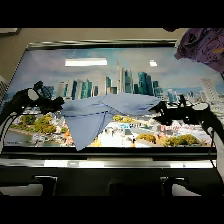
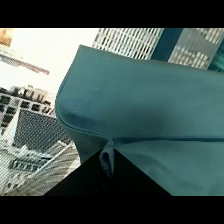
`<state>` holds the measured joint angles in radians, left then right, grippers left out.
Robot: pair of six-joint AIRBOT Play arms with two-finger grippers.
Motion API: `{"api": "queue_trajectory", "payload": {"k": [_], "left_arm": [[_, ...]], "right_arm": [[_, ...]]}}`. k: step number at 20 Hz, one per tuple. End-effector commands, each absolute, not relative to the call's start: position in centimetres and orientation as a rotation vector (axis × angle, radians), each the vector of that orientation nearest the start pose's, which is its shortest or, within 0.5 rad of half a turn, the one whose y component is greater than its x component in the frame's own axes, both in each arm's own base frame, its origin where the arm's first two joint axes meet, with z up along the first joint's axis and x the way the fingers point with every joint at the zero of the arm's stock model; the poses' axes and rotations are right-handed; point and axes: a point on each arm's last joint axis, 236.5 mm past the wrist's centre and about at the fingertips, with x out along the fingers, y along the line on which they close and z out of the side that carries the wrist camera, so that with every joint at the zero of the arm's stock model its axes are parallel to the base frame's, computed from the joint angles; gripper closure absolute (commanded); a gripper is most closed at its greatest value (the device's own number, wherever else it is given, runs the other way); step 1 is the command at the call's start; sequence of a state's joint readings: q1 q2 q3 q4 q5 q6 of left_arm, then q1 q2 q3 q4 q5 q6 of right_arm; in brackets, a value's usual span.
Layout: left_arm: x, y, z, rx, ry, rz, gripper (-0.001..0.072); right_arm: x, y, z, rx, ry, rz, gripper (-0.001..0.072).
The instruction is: Fold the clothes and pants, and hang the long-sleeved shirts on hangers.
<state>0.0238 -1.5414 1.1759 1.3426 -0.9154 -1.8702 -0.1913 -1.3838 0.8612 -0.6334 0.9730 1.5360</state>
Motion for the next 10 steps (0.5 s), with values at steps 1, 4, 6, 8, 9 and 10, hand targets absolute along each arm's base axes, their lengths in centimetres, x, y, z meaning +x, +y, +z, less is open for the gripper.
{"api": "queue_trajectory", "payload": {"k": [1, 4, 6, 8, 9, 10], "left_arm": [[43.6, -3.2, -7.3, -0.507, 1.278, 0.145, 0.0686], [43.6, -3.2, -7.3, -0.507, 1.278, 0.145, 0.0686], [43.6, -3.2, -7.3, -0.507, 1.278, 0.145, 0.0686], [43.6, -3.2, -7.3, -0.507, 1.278, 0.145, 0.0686], [43.6, -3.2, -7.3, -0.507, 1.278, 0.145, 0.0686], [43.6, -3.2, -7.3, -0.507, 1.278, 0.145, 0.0686]], "right_arm": [[40.5, 9.7, -6.6, 1.11, 1.156, 0.029, 0.0172], [41.4, 9.2, -7.7, 1.099, 1.124, -0.015, 0.0182], [41.5, 9.0, -8.3, 1.105, 1.127, -0.033, 0.0197], [41.4, 8.9, -9.1, 1.116, 1.139, -0.053, 0.0263], [41.4, 8.8, -9.4, 1.116, 1.141, -0.059, 0.0359], [41.5, 8.8, -9.5, 1.116, 1.14, -0.062, 0.042]]}}
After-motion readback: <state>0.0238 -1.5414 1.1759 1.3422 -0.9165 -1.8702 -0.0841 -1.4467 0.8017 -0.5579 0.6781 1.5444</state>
